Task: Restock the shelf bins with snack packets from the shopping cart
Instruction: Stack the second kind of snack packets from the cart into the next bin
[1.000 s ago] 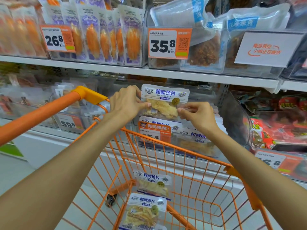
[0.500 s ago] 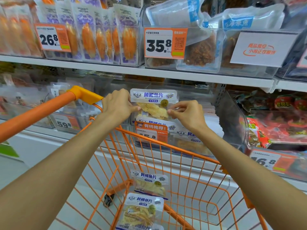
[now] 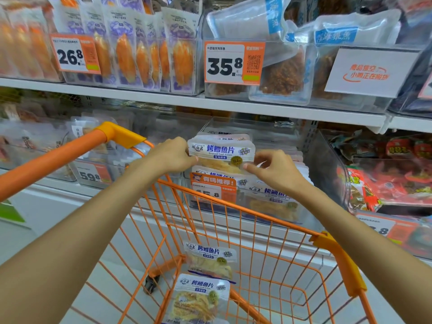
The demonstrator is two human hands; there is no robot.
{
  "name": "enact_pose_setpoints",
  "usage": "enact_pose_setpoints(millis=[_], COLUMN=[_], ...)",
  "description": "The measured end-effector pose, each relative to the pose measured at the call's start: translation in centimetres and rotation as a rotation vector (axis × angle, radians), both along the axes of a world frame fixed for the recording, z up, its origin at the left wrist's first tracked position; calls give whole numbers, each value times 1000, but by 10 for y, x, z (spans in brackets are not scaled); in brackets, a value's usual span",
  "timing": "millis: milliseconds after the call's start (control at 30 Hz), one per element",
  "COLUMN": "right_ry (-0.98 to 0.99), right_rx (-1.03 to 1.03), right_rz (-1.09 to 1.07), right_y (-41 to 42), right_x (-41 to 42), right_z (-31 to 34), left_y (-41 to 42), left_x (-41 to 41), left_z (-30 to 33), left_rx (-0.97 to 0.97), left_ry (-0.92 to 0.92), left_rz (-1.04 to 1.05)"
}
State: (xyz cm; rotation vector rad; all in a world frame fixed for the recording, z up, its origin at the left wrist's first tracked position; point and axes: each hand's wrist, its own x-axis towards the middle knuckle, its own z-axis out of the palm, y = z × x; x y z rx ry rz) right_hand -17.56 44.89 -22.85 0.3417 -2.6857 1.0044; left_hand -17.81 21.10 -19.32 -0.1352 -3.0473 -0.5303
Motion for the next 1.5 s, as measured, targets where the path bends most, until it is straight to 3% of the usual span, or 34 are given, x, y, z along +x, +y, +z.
enact_pose_setpoints(millis=[167, 267, 433, 800, 967, 1200, 1300, 1367, 1500], right_ry=[226, 194, 133, -13, -90, 102, -37, -206, -811], right_rx=[-79, -61, -76, -92, -103, -217, -77, 113, 592], right_rz=[-49, -22, -10, -4, -9, -23, 158, 246, 401], right_y=[-3, -1, -3, 2, 3, 5, 5, 0, -17], right_x=[7, 5, 1, -1, 10, 77, 110, 119, 115], right_z=[6, 6, 9, 9, 7, 18, -10, -38, -82], left_y=[-3, -2, 5, 9, 3, 6, 11, 14, 27], left_x=[-4, -3, 0, 2, 10, 69, 100, 103, 86], left_z=[-10, -12, -8, -6, -7, 2, -19, -44, -101], left_rx=[-67, -169, -246, -251, -133, -123, -137, -162, -250], left_ry=[120, 238, 222, 139, 49, 224, 112, -92, -570], left_rz=[45, 80, 101, 112, 101, 126, 60, 13, -79])
